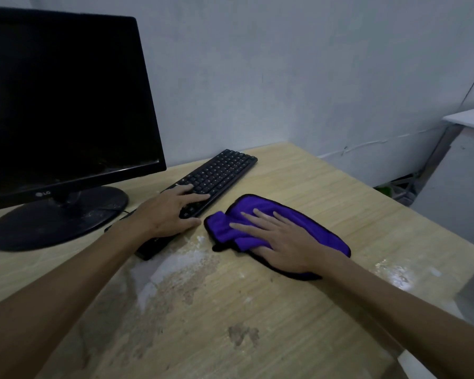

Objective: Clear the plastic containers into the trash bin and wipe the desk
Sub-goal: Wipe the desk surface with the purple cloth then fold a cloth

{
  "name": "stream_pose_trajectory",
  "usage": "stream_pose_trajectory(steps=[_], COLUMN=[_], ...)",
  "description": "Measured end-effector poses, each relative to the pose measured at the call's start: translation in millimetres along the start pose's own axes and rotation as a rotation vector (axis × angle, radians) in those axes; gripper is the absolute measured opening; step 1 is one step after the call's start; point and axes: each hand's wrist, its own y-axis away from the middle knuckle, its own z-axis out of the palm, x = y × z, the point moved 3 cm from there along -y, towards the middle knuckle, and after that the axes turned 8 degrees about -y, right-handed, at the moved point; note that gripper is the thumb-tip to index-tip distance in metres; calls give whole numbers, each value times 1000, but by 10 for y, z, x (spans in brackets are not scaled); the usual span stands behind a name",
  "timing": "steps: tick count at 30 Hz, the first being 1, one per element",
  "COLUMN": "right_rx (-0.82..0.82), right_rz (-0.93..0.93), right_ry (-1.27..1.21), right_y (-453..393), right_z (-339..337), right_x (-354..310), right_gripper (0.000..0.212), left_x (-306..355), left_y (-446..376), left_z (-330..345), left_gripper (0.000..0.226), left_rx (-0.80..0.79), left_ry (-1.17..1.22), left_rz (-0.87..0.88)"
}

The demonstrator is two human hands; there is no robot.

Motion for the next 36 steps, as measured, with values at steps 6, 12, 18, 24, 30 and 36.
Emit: stream_pose_trajectory(steps=[6, 12, 18, 24, 30, 36], right_rx=[13, 86, 182, 210, 102, 86], right_rz=[69, 314, 658, 826, 425, 293], right_ry=[-57, -79, -109, -141, -13, -28], right_y=[-429, -1095, -1140, -1024, -1070, -641], right_z=[-158, -267, -433, -492, -384, -120], right_x=[348, 934, 1417, 1688, 1102, 228], right_gripper=[54, 55, 64, 63, 59, 60], left_x=[85, 133, 124, 142, 146, 256], left_y=[-194, -287, -263, -268, -303, -211], left_z=[-63, 53, 78, 57, 18, -31], left_gripper=[52, 47, 49, 49, 48, 45], left_rx=[-79, -111, -166, -217, -257, -147], left_ry=[-7, -116, -147, -127, -114, -106], left_rz=[135, 110, 72, 56, 31, -15])
